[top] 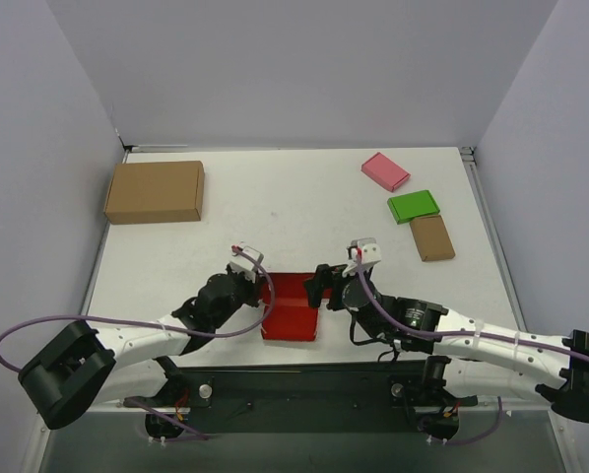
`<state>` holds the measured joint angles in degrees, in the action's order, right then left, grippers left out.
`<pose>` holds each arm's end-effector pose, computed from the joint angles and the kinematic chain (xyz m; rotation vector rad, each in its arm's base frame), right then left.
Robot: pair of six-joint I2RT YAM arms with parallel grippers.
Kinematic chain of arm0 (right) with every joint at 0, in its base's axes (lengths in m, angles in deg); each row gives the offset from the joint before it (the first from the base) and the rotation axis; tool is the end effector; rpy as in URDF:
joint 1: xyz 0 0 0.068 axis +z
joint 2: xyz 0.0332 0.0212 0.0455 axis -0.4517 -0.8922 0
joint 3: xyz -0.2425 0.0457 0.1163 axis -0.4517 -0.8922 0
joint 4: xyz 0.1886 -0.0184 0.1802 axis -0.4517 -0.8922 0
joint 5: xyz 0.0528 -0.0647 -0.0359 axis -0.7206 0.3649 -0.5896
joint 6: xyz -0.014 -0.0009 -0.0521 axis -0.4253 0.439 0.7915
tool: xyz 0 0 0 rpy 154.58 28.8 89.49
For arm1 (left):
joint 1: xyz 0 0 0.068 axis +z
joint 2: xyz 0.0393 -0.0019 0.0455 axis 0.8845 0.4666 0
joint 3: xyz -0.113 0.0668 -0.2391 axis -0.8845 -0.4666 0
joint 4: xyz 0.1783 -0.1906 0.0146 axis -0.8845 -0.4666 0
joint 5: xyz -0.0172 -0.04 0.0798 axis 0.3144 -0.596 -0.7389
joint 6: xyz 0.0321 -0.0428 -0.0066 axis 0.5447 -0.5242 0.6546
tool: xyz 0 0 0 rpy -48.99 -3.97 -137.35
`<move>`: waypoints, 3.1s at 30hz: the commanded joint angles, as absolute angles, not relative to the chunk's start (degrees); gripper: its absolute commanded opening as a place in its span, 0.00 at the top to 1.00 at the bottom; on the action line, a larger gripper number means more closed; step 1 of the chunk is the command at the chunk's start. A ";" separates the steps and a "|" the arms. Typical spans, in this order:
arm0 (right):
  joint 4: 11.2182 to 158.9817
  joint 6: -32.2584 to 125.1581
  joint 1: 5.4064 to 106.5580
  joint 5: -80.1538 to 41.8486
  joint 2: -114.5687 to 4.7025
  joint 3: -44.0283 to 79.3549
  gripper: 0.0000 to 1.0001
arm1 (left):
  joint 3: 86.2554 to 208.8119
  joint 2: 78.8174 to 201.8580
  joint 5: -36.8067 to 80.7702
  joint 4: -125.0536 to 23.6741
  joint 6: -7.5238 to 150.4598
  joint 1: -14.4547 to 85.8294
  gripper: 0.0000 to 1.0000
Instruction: Fold the paper box
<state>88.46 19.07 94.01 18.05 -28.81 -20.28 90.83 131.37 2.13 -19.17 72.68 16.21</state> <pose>0.1023 0.1977 0.2879 -0.1603 1.8551 0.7877 0.1575 -0.1527 0.1705 0.4438 1.8435 -0.4873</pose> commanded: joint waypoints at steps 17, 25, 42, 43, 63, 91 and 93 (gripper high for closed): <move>107.13 -33.21 87.32 7.56 -49.96 -17.45 0.30 | 87.76 128.74 -16.59 -11.66 71.36 9.46 1.00; 105.91 -38.14 87.06 7.73 -53.92 -16.48 0.30 | 86.35 129.00 -19.68 -8.50 71.71 6.91 1.00; 107.93 -40.78 82.93 9.32 -56.91 -19.56 0.45 | 85.91 132.25 -26.62 -4.98 72.24 1.10 1.00; 107.93 -40.87 82.84 9.23 -57.08 -19.74 0.46 | 85.91 132.69 -27.06 -4.28 72.59 0.75 1.00; 111.27 -40.87 82.31 8.00 -59.37 -22.81 0.99 | 88.55 128.75 -22.67 -13.14 72.67 -0.83 0.66; 138.87 -31.20 81.52 6.07 -59.90 -34.15 1.00 | 89.07 118.62 1.86 -39.69 53.43 23.78 0.21; 139.48 -31.11 81.52 5.98 -59.90 -34.33 1.00 | 90.39 121.60 2.12 -40.40 53.17 23.78 0.22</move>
<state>136.50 -33.32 81.95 4.83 -59.04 -33.57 87.37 117.51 0.01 -40.28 55.30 23.55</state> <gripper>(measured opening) 0.058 0.789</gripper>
